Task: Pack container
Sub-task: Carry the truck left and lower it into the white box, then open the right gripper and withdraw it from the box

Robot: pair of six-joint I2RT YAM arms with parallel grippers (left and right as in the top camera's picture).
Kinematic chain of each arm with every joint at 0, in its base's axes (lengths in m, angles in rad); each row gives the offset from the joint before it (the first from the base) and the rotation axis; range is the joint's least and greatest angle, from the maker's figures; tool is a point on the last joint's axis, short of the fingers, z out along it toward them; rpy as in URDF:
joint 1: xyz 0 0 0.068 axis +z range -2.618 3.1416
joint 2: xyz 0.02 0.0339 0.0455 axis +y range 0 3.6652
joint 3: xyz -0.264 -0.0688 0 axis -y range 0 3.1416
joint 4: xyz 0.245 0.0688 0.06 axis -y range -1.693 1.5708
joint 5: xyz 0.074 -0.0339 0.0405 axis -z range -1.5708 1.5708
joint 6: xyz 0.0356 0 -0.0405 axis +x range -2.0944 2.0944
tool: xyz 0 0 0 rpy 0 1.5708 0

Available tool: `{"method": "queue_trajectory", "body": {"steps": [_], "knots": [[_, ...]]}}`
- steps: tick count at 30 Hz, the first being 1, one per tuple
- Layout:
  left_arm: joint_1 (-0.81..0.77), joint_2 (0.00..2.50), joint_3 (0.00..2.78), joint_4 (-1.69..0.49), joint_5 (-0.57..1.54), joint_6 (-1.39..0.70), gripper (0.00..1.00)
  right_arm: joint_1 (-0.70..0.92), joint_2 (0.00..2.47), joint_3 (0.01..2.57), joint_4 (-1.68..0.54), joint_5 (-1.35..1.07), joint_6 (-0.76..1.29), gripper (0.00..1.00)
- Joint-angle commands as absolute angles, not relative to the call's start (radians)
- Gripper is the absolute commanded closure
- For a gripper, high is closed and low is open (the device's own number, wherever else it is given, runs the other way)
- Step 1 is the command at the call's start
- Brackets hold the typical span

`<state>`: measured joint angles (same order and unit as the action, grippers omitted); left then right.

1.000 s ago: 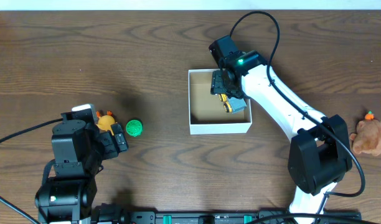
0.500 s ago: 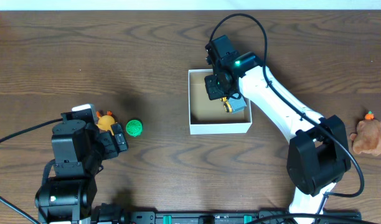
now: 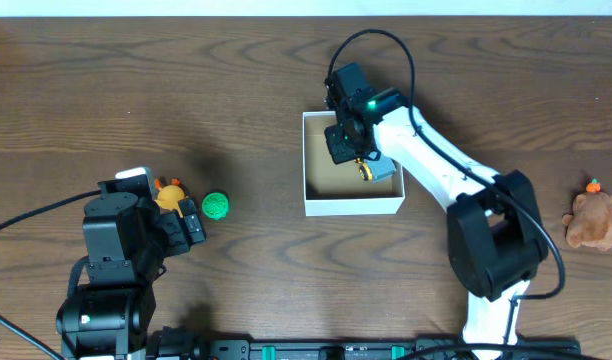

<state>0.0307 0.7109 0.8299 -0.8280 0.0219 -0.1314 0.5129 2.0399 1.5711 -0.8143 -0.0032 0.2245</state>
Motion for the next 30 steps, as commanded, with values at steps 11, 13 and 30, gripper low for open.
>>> {"method": "queue_trajectory", "body": {"steps": [11, 13, 30], "knots": [[0.028, 0.713, 0.838, -0.830, 0.010, -0.137, 0.02, 0.516, 2.051, 1.567, -0.800, 0.268, 0.409, 0.92], [0.028, 0.713, 0.838, -0.830, 0.010, -0.137, 0.02, 0.516, 2.051, 1.567, -0.800, 0.278, 0.435, 0.92], [0.028, 0.713, 0.838, -0.830, 0.010, -0.137, 0.02, 0.518, 2.051, 1.567, -0.795, 0.177, 0.390, 0.85]]}}
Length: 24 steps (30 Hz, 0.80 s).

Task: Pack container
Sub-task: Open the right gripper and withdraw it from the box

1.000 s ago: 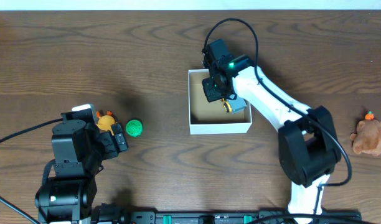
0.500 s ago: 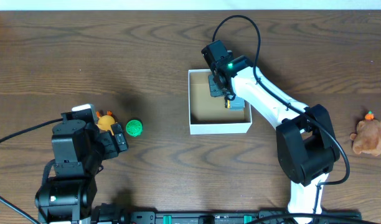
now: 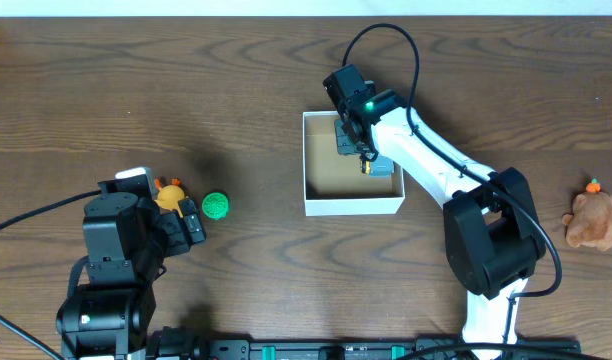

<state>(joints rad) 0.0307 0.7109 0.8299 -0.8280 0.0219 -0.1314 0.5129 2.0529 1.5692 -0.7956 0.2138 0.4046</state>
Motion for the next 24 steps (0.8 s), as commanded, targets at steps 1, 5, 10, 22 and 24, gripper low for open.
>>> {"method": "queue_trajectory", "body": {"steps": [1, 5, 10, 22, 24], "knots": [[0.028, 0.713, 0.838, -0.830, 0.010, -0.137, 0.02, 0.518, 2.051, 1.567, -0.791, 0.169, 0.387, 0.85], [0.028, 0.713, 0.838, -0.830, 0.010, -0.137, 0.02, 0.519, 2.040, 1.571, -0.784, 0.160, 0.366, 0.82], [0.028, 0.713, 0.838, -0.830, 0.010, -0.137, 0.02, 0.518, 1.956, 1.595, -0.810, 0.151, 0.316, 0.51], [0.028, 0.713, 0.838, -0.830, 0.010, -0.137, 0.02, 0.214, 1.554, 1.610, -1.035, 0.154, 0.369, 0.01], [0.028, 0.713, 0.838, -0.830, 0.010, -0.137, 0.02, 0.093, 1.509, 1.610, -1.104, 0.162, 0.354, 0.01]]}}
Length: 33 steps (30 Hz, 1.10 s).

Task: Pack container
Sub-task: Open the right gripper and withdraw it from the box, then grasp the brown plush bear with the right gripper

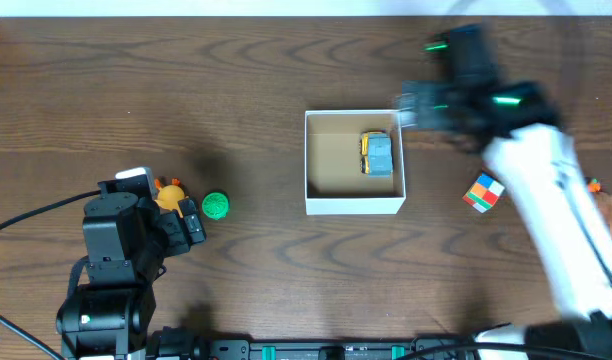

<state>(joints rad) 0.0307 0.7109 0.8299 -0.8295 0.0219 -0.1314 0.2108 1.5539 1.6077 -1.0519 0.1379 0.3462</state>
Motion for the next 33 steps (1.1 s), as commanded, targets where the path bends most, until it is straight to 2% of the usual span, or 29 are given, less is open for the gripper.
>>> {"method": "queue_trajectory", "body": {"steps": [1, 7, 16, 23, 33], "knots": [[0.028, 0.713, 0.838, -0.830, 0.010, -0.137, 0.02, 0.036, 1.496, 1.610, -1.132, 0.161, 0.337, 0.01], [0.028, 0.713, 0.838, -0.830, 0.010, -0.137, 0.02, -0.334, 1.495, 1.591, -1.277, 0.161, 0.316, 0.01], [0.028, 0.713, 0.838, -0.830, 0.010, -0.137, 0.02, -0.686, 1.573, 1.428, -1.175, 0.161, 0.175, 0.01], [0.028, 0.713, 0.838, -0.830, 0.010, -0.137, 0.02, -0.793, 1.687, 1.325, -1.029, 0.159, 0.096, 0.01], [0.028, 0.713, 0.838, -0.829, 0.010, -0.137, 0.02, -0.765, 1.856, 1.312, -0.954, 0.135, 0.016, 0.01]]}}
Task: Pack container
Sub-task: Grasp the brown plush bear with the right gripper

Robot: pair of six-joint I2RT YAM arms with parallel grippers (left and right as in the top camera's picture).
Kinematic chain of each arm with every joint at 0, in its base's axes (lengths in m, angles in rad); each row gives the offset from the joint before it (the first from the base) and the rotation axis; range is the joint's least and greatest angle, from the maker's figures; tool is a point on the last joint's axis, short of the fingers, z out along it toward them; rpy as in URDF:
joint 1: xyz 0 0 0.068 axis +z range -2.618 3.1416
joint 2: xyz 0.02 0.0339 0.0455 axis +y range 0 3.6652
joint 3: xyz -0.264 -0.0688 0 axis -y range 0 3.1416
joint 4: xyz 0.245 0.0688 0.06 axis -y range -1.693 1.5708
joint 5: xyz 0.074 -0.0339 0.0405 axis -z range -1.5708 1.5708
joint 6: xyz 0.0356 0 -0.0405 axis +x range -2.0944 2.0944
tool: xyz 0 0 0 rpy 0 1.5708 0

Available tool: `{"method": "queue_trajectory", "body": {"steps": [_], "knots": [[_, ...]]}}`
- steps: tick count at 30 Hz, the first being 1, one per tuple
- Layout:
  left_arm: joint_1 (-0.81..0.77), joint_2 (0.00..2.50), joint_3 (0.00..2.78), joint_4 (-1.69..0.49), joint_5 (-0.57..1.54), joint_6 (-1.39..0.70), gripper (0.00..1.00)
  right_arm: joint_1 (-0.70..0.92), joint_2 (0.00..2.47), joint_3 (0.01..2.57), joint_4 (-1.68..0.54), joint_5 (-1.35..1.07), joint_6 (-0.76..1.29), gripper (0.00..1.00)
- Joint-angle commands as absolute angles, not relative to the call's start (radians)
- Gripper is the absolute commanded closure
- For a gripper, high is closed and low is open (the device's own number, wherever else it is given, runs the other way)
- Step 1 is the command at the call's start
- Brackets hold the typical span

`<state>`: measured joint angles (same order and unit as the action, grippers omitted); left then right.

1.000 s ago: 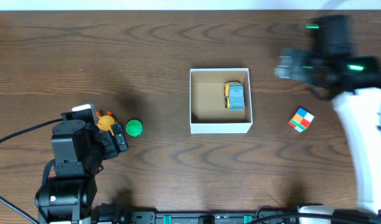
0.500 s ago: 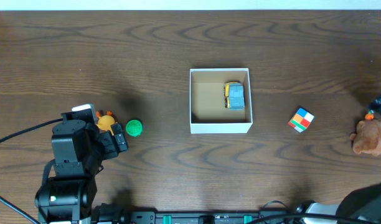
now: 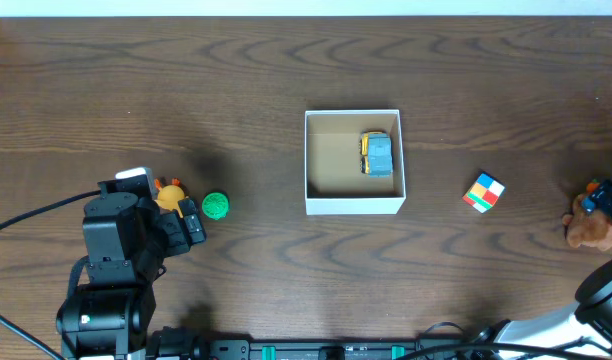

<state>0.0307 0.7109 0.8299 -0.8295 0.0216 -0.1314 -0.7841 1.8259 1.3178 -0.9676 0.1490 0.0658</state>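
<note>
The white open box [image 3: 353, 206] stands mid-table. A blue and yellow toy car [image 3: 379, 154] lies inside it, against the right wall. A multicoloured cube [image 3: 484, 192] lies to the right of the box. At the far right edge my right gripper [image 3: 606, 198] hangs over a brown plush toy [image 3: 588, 232]; its jaws are too small and cut off to read. At the left, my left gripper [image 3: 191, 224] rests next to an orange toy [image 3: 169, 196] and a green ball [image 3: 216, 205], holding nothing that I can make out.
The left arm's dark base [image 3: 111, 250] fills the lower left corner. A black cable [image 3: 26, 222] runs off to the left edge. The right arm's white link [image 3: 576, 320] enters from the bottom right.
My right arm was a blur just above and to the right of the box; now its gripper is at the far right edge over the brown plush. Nothing on the left has changed.
My right gripper was down in the box at the blue and yellow car, and still there a second later. Then the car lay alone in the box with the arm off to the right. Now the gripper is at the plush.
</note>
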Motion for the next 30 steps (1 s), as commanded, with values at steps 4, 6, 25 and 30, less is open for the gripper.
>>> {"method": "queue_trajectory", "body": {"steps": [4, 6, 25, 30], "knots": [[0.028, 0.713, 0.838, -0.830, 0.010, -0.137, 0.02, -0.745, 1.879, 1.312, -0.921, 0.119, -0.002, 0.01], [0.028, 0.713, 0.838, -0.830, 0.010, -0.137, 0.02, -0.736, 1.880, 1.312, -0.905, 0.119, -0.002, 0.04], [0.028, 0.713, 0.838, -0.830, 0.010, -0.137, 0.02, -0.653, 1.852, 1.320, -0.892, 0.043, 0.006, 0.90], [0.028, 0.713, 0.838, -0.830, 0.010, -0.137, 0.02, -0.566, 1.760, 1.353, -0.918, 0.029, 0.037, 0.92]]}}
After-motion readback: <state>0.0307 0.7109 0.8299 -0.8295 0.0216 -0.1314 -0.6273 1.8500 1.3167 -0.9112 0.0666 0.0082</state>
